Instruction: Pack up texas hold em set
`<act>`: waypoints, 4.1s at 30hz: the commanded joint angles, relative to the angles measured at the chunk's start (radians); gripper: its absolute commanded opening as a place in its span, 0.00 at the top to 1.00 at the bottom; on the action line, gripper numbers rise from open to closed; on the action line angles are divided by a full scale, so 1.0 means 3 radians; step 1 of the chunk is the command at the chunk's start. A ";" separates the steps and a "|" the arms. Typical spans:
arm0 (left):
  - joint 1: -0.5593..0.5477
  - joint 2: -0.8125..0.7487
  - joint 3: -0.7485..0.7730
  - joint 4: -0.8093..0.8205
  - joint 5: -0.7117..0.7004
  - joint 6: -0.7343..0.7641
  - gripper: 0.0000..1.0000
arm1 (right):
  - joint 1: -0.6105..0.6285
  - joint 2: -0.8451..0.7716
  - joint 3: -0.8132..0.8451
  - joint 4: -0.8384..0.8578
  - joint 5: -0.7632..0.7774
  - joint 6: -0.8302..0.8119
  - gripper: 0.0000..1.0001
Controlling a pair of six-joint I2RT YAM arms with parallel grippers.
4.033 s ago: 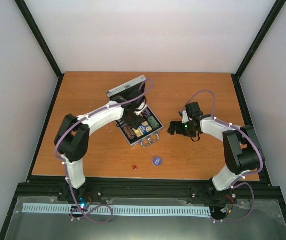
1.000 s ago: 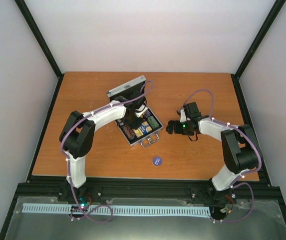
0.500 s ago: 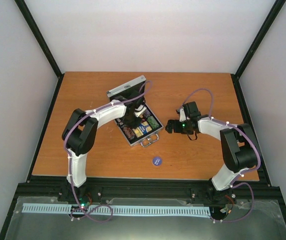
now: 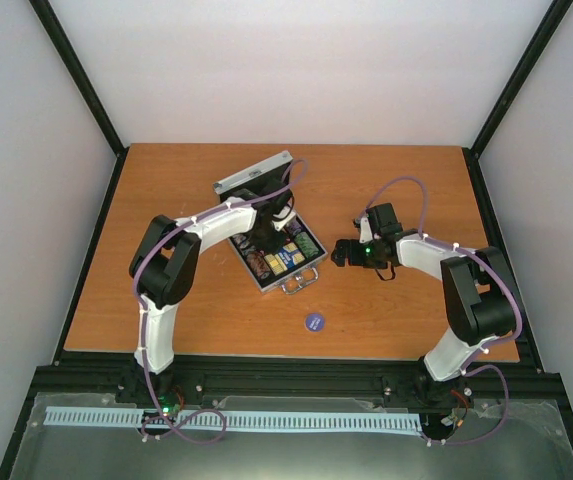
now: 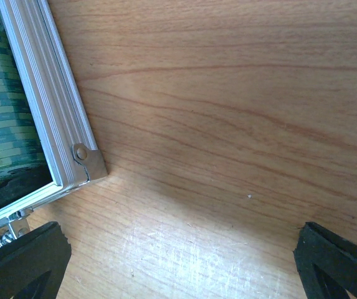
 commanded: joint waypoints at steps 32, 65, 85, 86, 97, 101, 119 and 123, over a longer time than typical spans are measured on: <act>0.0016 -0.0087 0.0439 -0.0275 -0.0358 -0.0086 0.43 | 0.0029 0.0331 -0.0242 -0.0432 0.0000 0.0032 0.00; 0.0016 -0.0155 -0.0007 -0.0364 -0.0588 -0.0199 0.42 | 0.0030 0.0275 -0.0313 -0.0397 -0.0031 0.0041 0.00; 0.0016 -0.0134 0.0334 -0.0383 -0.0334 -0.0211 0.25 | 0.0030 0.0324 -0.0278 -0.0397 -0.0025 0.0035 0.00; 0.0016 -0.0144 0.0342 -0.0378 -0.0334 -0.0214 0.20 | 0.0030 0.0315 -0.0278 -0.0401 -0.0024 0.0034 0.00; 0.0011 -0.0693 0.0083 -0.0513 -0.0210 -0.0321 0.00 | 0.0139 -0.0093 -0.0234 -0.0868 0.0328 -0.0046 0.00; 0.0011 -0.1059 -0.0191 -0.0688 -0.0300 -0.0532 0.00 | 0.0370 -0.0466 -0.0131 -0.1227 0.0581 0.0010 0.00; 0.0001 -0.2630 -0.1329 -0.0740 0.0108 -0.0800 0.00 | 0.2219 -0.0040 0.0591 -0.1981 0.0898 0.0841 0.00; 0.0003 -0.2680 -0.1350 -0.0721 0.0160 -0.0789 0.00 | 0.2233 0.0136 0.0624 -0.1892 0.0842 0.0923 0.00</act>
